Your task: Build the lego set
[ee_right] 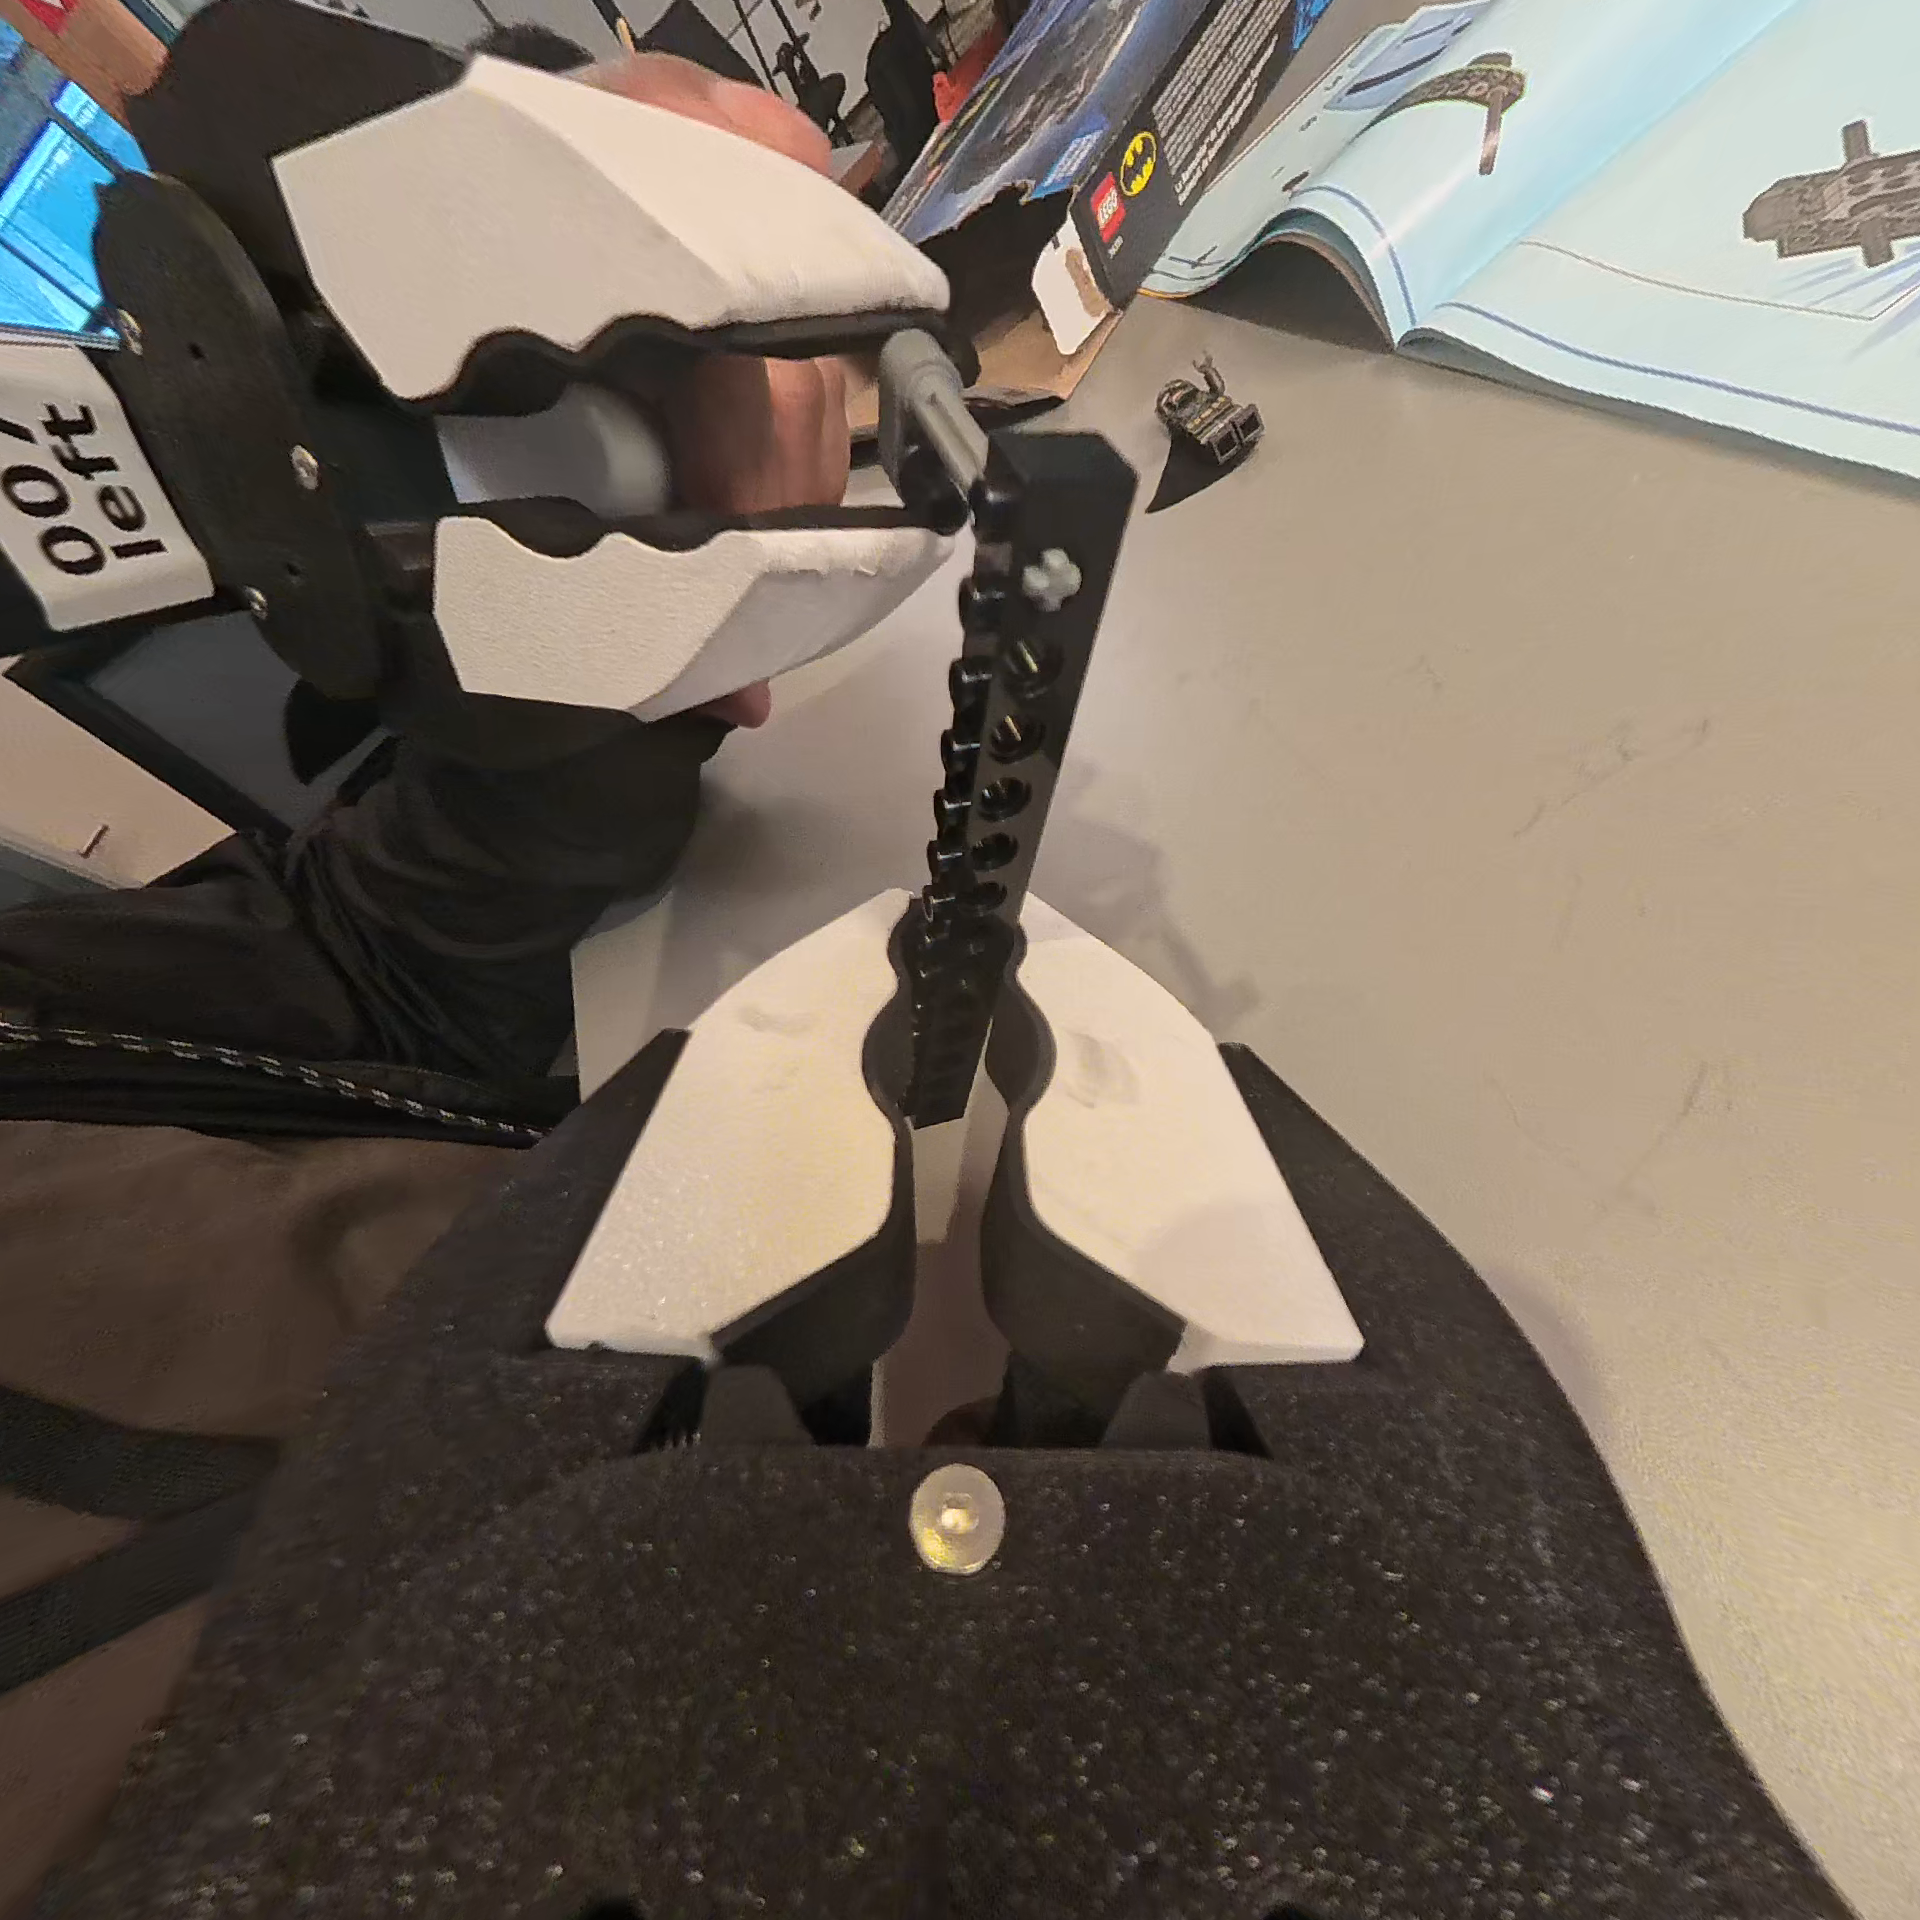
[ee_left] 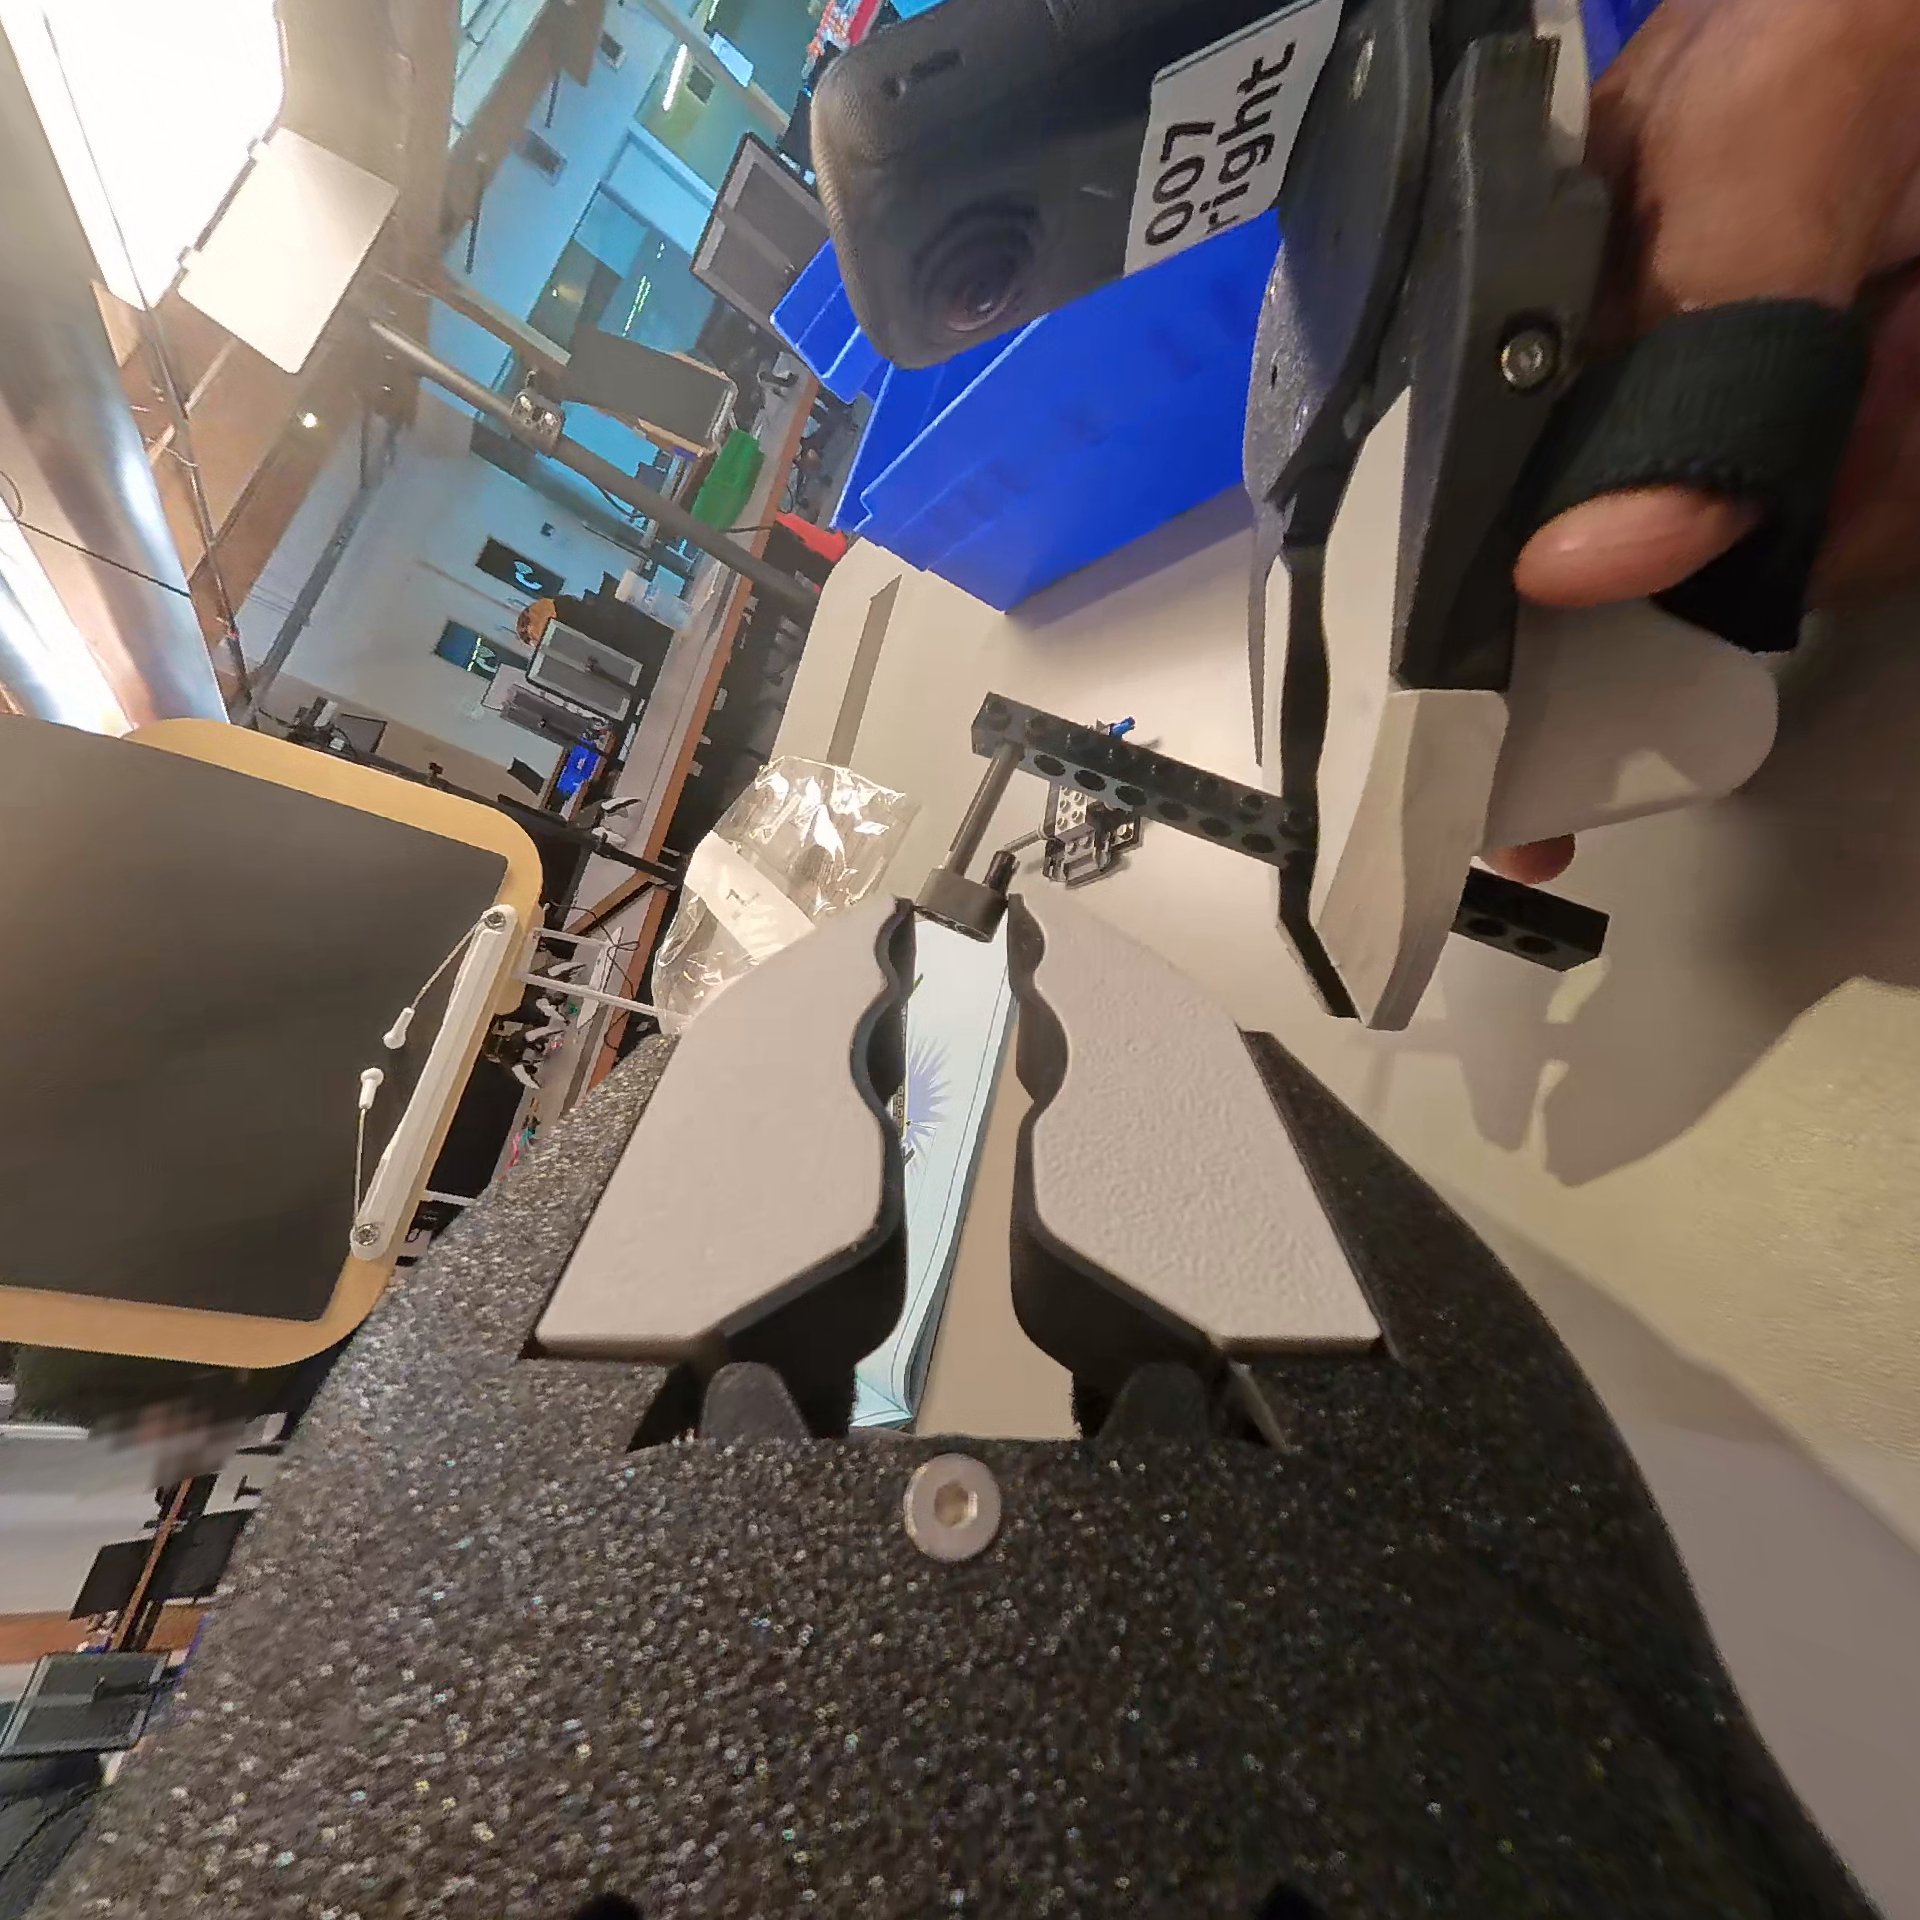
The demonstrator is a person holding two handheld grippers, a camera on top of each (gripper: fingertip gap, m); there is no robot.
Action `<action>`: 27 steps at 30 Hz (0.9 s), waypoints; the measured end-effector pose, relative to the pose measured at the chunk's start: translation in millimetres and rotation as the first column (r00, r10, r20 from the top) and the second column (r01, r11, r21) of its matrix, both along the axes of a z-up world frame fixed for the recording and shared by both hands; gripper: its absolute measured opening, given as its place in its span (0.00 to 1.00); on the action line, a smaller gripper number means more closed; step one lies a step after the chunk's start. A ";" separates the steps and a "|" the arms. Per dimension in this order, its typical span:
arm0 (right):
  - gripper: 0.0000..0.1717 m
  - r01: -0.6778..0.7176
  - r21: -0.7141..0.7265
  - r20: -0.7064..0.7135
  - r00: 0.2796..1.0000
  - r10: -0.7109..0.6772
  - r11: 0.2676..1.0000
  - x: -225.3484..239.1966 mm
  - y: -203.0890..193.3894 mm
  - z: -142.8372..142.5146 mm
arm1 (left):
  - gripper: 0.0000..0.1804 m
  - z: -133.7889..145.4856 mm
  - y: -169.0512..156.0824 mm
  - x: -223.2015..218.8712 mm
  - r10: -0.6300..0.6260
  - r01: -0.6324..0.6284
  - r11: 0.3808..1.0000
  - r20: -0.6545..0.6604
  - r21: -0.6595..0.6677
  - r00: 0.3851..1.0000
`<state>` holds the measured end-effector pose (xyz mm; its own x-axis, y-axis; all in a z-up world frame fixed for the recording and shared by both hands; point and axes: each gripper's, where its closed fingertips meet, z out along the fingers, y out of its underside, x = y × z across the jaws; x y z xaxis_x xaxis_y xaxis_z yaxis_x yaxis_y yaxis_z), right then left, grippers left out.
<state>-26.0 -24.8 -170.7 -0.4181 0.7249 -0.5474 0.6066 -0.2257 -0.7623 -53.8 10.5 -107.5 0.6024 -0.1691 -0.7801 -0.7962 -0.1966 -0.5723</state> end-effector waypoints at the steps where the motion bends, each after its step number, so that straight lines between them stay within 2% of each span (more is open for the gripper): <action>1: 0.05 0.002 0.007 -0.003 1.000 -0.002 1.000 -0.2 0.3 -0.2 | 0.09 0.1 -0.4 0.0 -0.003 0.003 1.000 0.014 0.002 1.000; 9: 0.05 0.027 0.011 -0.093 0.995 -0.026 1.000 -1.2 2.9 12.7 | 0.09 12.5 -1.2 7.4 -0.095 0.085 0.995 0.326 0.044 0.941; 12: 0.05 0.008 0.001 -0.127 0.992 -0.008 1.000 0.6 -2.7 18.2 | 0.08 15.3 -0.9 13.4 -0.130 0.116 0.991 0.353 0.060 0.927; 16: 0.05 -0.025 -0.015 -0.122 0.992 0.023 1.000 3.0 -11.2 18.5 | 0.07 14.0 -1.4 18.3 -0.148 0.137 0.989 0.303 0.056 0.942; 19: 0.05 -0.036 -0.004 -0.118 0.992 0.035 0.999 3.2 -15.8 16.5 | 0.07 13.3 -2.9 25.4 -0.170 0.170 0.985 0.348 0.030 0.922; 22: 0.05 -0.024 0.029 -0.127 0.992 0.028 0.999 2.1 -15.5 14.6 | 0.07 12.3 -4.7 30.1 -0.166 0.208 0.978 0.495 -0.030 0.853; 25: 0.05 -0.019 0.022 -0.137 0.990 0.022 1.000 1.7 -15.1 16.3 | 0.10 14.6 -7.1 33.5 -0.164 0.258 0.965 0.646 -0.052 0.745; 27: 0.05 -0.016 0.017 -0.151 0.988 0.019 1.000 1.5 -14.8 19.0 | 0.11 18.1 -9.1 34.8 -0.177 0.283 0.958 0.703 -0.037 0.689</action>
